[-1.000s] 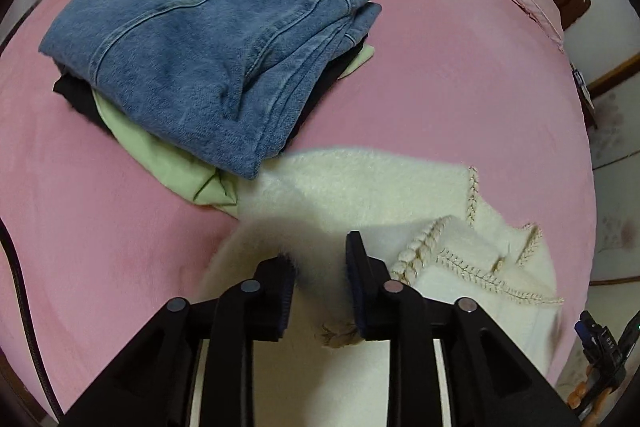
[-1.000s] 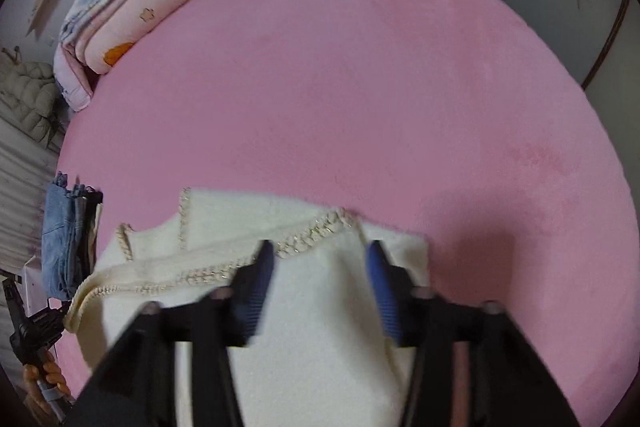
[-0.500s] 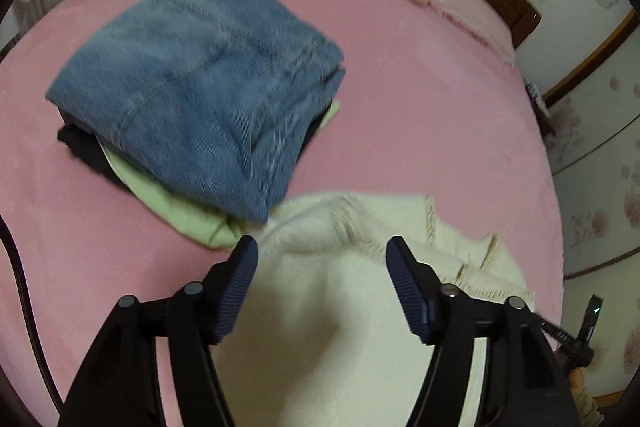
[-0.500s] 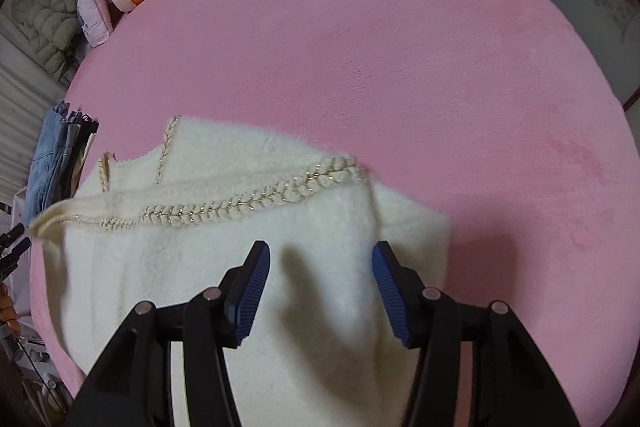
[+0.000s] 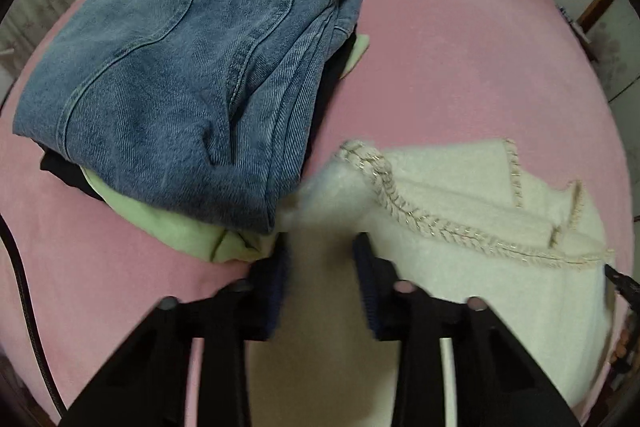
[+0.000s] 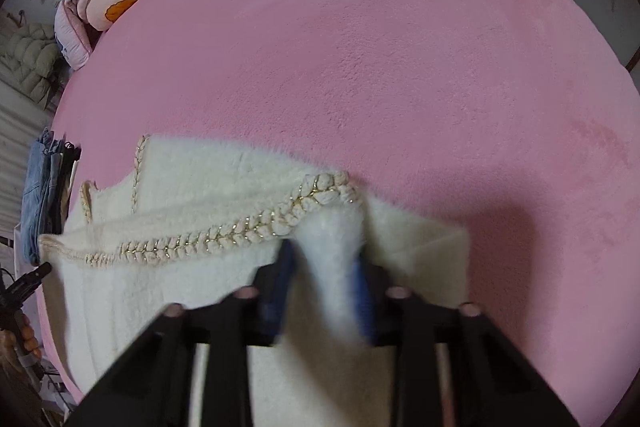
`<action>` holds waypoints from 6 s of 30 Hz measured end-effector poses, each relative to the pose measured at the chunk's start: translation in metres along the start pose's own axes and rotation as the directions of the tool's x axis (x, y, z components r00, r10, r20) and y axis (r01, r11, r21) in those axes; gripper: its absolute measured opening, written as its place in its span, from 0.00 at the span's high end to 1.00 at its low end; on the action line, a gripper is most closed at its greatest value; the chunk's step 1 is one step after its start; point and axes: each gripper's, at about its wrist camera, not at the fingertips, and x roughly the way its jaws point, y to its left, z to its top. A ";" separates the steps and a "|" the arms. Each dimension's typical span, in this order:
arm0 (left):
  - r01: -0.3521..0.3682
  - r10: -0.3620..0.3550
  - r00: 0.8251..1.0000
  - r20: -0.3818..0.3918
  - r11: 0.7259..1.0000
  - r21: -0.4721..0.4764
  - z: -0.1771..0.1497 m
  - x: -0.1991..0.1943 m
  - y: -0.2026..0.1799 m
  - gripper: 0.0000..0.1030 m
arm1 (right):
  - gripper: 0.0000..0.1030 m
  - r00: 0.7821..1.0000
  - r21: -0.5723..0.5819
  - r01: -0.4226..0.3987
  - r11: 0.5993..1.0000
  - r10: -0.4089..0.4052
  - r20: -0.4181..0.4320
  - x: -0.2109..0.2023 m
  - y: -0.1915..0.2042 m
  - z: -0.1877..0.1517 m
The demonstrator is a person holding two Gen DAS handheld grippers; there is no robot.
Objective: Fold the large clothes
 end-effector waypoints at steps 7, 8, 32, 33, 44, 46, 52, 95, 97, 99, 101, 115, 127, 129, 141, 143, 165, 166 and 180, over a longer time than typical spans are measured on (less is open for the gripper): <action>-0.102 0.084 0.988 0.130 0.985 0.139 -0.014 -0.029 -0.026 0.94 | 0.93 0.989 -0.022 -0.008 1.000 0.011 0.150 -0.042 0.017 -0.013; -0.131 0.105 0.980 0.171 0.980 0.147 -0.018 -0.037 -0.028 0.94 | 0.93 0.985 -0.023 -0.008 1.000 0.012 0.172 -0.050 0.019 -0.014; -0.354 0.288 0.917 0.275 0.906 0.230 -0.008 0.007 -0.069 0.42 | 0.88 0.955 -0.026 0.226 0.974 -0.216 0.203 -0.020 0.032 0.004; -0.350 0.274 0.913 0.302 0.907 0.235 -0.012 -0.002 -0.075 0.36 | 0.88 0.948 -0.028 0.245 0.969 -0.233 0.218 -0.028 0.039 0.002; -0.084 0.012 0.937 0.348 0.977 0.194 -0.069 -0.055 -0.161 0.16 | 0.78 0.952 -0.186 -0.078 0.980 0.128 0.280 -0.050 0.144 -0.058; -0.086 0.020 0.946 0.324 0.978 0.192 -0.079 -0.046 -0.173 0.16 | 0.78 0.966 -0.229 -0.098 0.969 0.147 0.211 -0.029 0.167 -0.069; -0.159 0.122 0.965 0.230 0.976 0.148 -0.087 -0.003 -0.162 0.15 | 0.80 0.985 -0.323 0.040 0.945 0.017 0.171 0.004 0.171 -0.086; 0.074 -0.074 0.929 0.363 0.997 0.013 -0.128 -0.249 -0.042 0.07 | 0.97 0.940 -0.108 0.014 0.994 0.023 0.340 -0.195 0.143 -0.145; 0.086 -0.081 0.927 0.367 0.996 0.001 -0.135 -0.251 -0.033 0.07 | 0.97 0.935 -0.125 0.017 0.992 0.029 0.355 -0.203 0.156 -0.153; 0.111 -0.096 0.929 0.357 0.994 -0.022 -0.142 -0.248 -0.022 0.07 | 0.97 0.925 -0.141 0.026 0.990 0.029 0.380 -0.209 0.168 -0.160; 0.137 -0.111 0.933 0.341 0.989 -0.052 -0.148 -0.238 -0.013 0.07 | 0.97 0.911 -0.158 0.040 0.987 0.029 0.412 -0.215 0.181 -0.169; 0.229 -0.200 0.958 0.204 0.964 -0.135 -0.207 -0.126 0.015 0.07 | 0.97 0.926 -0.187 0.022 0.982 0.051 0.375 -0.141 0.227 -0.218; 0.388 -0.350 0.921 0.174 0.872 -0.299 -0.228 -0.035 0.039 0.09 | 0.97 0.955 -0.212 0.018 0.977 0.045 0.293 -0.082 0.232 -0.243; 0.401 -0.355 0.913 0.199 0.870 -0.286 -0.225 -0.027 0.037 0.09 | 0.97 0.956 -0.215 0.021 0.976 0.044 0.292 -0.077 0.233 -0.245; 0.495 -0.402 0.860 0.316 0.806 -0.323 -0.189 0.007 0.033 0.09 | 0.97 0.954 -0.217 -0.006 0.976 0.071 0.290 -0.053 0.236 -0.246; 0.504 -0.402 0.857 0.323 0.787 -0.355 -0.187 0.009 0.036 0.12 | 0.97 0.952 -0.228 -0.006 0.974 0.075 0.295 -0.051 0.237 -0.244; 0.481 -0.394 0.839 0.374 0.860 -0.173 -0.165 -0.032 0.013 0.79 | 1.00 0.971 -0.263 0.079 0.962 -0.015 0.237 0.000 0.245 -0.225; 0.477 -0.393 0.837 0.380 0.865 -0.156 -0.164 -0.038 0.009 0.79 | 1.00 0.972 -0.272 0.096 0.957 -0.031 0.232 0.002 0.248 -0.225; 0.421 -0.405 0.781 0.476 0.904 0.078 -0.152 -0.121 -0.072 0.80 | 1.00 0.988 -0.249 -0.110 0.962 0.134 0.083 0.006 0.224 -0.206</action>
